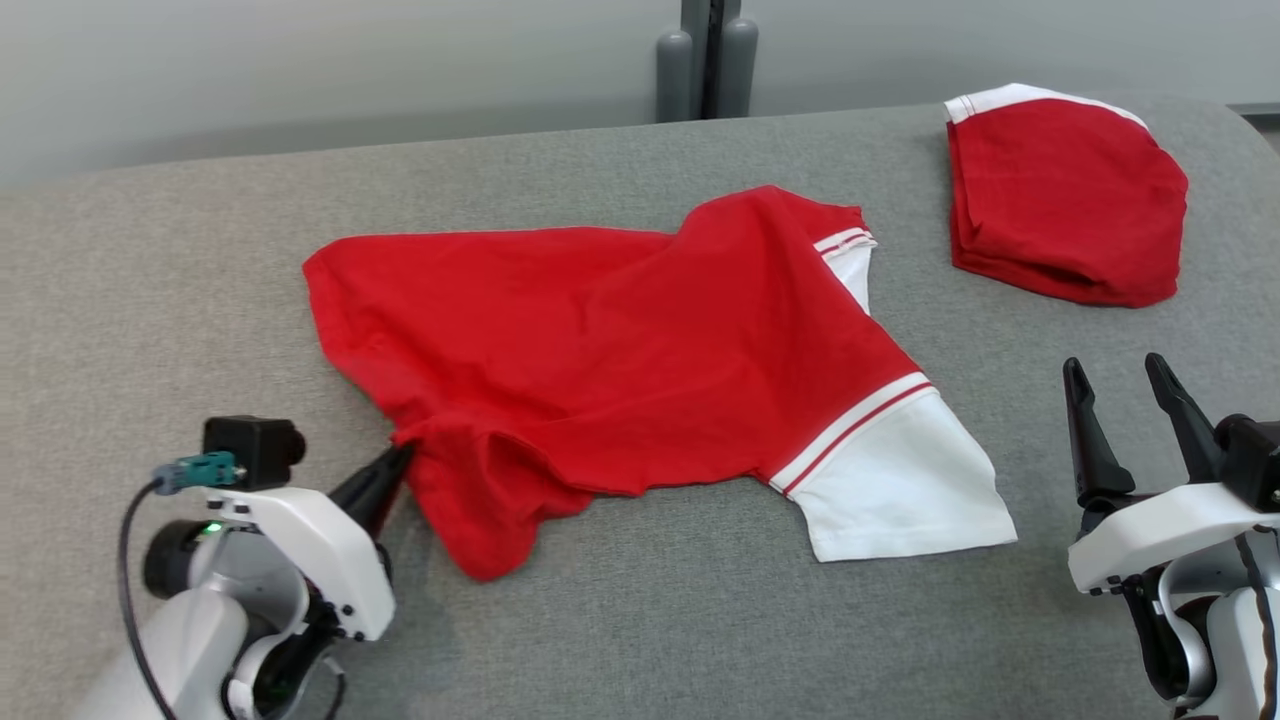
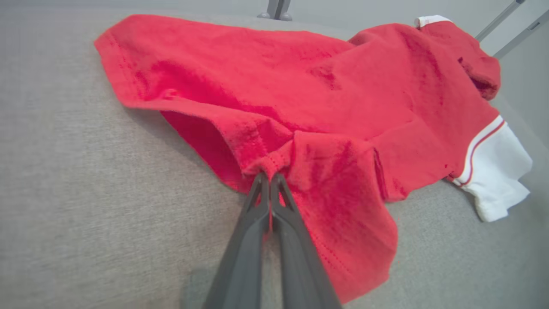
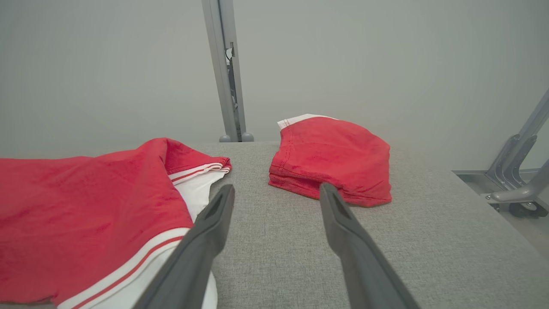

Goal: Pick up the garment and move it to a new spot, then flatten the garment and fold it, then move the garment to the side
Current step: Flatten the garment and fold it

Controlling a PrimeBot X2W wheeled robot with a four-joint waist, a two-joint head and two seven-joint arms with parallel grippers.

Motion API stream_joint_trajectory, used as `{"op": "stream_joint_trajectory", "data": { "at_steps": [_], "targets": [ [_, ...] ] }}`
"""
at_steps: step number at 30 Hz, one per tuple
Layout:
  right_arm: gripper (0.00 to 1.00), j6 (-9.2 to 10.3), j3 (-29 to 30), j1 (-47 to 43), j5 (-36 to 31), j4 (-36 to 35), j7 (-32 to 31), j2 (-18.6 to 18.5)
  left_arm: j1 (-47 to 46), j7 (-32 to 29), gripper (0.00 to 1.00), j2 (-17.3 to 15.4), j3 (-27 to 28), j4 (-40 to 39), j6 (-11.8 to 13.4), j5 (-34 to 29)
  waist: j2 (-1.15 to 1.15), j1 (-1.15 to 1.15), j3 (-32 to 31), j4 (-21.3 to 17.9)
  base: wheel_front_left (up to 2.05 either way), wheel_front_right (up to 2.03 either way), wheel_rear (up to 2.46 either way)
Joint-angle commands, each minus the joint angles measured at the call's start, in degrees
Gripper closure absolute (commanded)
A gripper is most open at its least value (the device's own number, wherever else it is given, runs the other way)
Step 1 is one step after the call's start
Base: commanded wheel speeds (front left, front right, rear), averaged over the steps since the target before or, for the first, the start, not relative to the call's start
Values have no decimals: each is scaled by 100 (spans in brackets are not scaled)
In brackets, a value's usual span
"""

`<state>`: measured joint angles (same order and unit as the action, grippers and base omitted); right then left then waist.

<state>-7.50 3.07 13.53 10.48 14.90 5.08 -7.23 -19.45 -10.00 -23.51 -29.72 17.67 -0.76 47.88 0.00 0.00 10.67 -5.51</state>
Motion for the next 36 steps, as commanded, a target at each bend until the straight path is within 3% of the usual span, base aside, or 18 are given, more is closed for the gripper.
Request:
{"op": "stream_joint_trajectory", "data": {
  "at_steps": [1, 10, 16, 20, 26, 31, 36],
  "targets": [
    [0, 0, 10, -59, -30, -16, 28, -4, 80, -6, 100, -188, 85, -226, 144, -91, 0, 0, -66, 85, 0, 0, 0],
    [0, 0, -21, -86, -39, -52, -33, 23, 369, -327, 100, -807, 26, -1232, 677, -541, 0, 0, -143, 282, 0, 0, 0],
    [0, 0, 33, -119, -34, -104, -52, -23, 724, -487, 100, -952, -33, -1916, 992, -617, 0, 0, -102, 365, 0, 0, 0],
    [0, 0, -4, -122, -34, -127, -80, -2, 850, -445, 100, -867, -21, -1944, 1025, -508, 0, 0, -56, 429, 0, 0, 0],
    [0, 0, -71, -65, -41, -182, -106, 15, 711, -340, 100, -690, -18, -1450, 882, -351, 0, 0, -29, 454, 0, 0, 0],
    [0, 0, -71, -104, -16, -168, -118, -42, 595, -116, 100, -745, 173, -1257, 852, -309, 0, 0, -39, 432, 0, 0, 0],
    [0, 0, -65, -166, -20, -153, -136, -41, 583, 9, 100, -966, 376, -1477, 989, -411, 0, 0, -72, 430, 0, 0, 0]
  ]
}}
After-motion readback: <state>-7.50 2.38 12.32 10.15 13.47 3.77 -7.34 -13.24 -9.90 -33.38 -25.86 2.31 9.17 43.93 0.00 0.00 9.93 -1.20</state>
